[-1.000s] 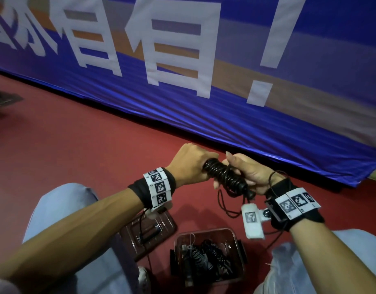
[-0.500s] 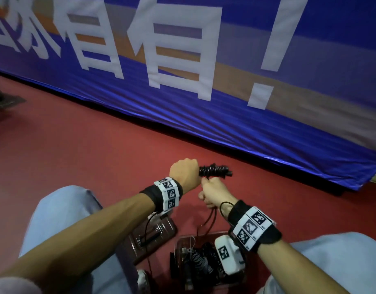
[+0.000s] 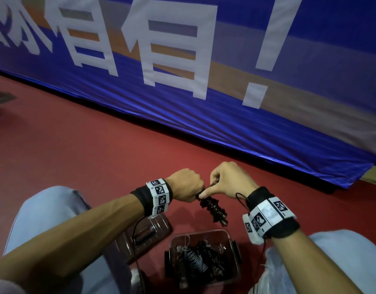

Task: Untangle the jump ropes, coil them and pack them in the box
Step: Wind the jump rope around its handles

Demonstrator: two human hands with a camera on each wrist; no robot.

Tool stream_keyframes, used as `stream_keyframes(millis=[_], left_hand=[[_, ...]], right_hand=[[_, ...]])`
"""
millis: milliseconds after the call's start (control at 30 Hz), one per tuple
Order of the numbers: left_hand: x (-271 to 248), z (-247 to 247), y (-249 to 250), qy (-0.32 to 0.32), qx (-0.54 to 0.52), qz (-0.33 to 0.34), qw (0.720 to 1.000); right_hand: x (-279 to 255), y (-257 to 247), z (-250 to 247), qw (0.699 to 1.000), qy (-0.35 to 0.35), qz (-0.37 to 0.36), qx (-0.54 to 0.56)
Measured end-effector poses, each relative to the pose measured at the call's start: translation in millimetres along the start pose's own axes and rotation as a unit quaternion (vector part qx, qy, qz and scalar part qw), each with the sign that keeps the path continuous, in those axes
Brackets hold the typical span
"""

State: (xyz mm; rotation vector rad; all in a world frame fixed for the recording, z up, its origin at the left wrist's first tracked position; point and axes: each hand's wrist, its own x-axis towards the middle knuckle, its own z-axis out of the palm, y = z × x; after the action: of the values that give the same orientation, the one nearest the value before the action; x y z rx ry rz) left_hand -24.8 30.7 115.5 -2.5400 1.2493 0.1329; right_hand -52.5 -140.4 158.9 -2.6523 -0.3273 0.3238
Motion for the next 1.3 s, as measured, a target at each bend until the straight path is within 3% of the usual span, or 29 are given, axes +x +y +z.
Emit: stream_keyframes(millis=[200, 400, 500, 600, 667, 800, 867, 967, 1100, 1300], left_hand=[[-6, -15, -1, 0.065, 0.008, 0.036, 0.997], [-14, -26, -13, 0.181, -0.029, 0.051, 0.982], [-20, -28, -15, 0.283, -0.083, 0.035, 0.955], [-24, -39, -15, 0.388, -0.156, -0.03, 0.908], [-26, -48, -17, 0.419, -0.189, -0.082, 0.884], [-28, -56, -22, 0.424, -0.231, -0.169, 0.859], [-28, -61, -23, 0.412, -0.259, -0.205, 0.849], [-27, -63, -25, 0.351, -0.323, -0.267, 0.837], [-22, -57, -29, 0.274, -0.304, -0.312, 0.857], [-10, -35, -36, 0.201, -0.256, -0.387, 0.863]], right_hand=[[-5, 3, -17, 0.999, 0.022, -0.033, -0.005], [1, 11, -19, 0.98, 0.022, -0.103, 0.171], [4, 11, -14, 0.955, 0.047, -0.12, 0.268], [10, 6, -10, 0.922, 0.089, -0.113, 0.359], [17, 3, -6, 0.909, 0.104, -0.104, 0.391], [21, -9, 20, 0.916, 0.204, -0.047, 0.343], [20, -14, 34, 0.905, 0.268, -0.061, 0.324], [25, -32, 47, 0.915, 0.208, -0.015, 0.345], [27, -39, 59, 0.93, 0.166, -0.007, 0.329], [-5, -54, 64, 0.992, 0.099, 0.001, 0.08]])
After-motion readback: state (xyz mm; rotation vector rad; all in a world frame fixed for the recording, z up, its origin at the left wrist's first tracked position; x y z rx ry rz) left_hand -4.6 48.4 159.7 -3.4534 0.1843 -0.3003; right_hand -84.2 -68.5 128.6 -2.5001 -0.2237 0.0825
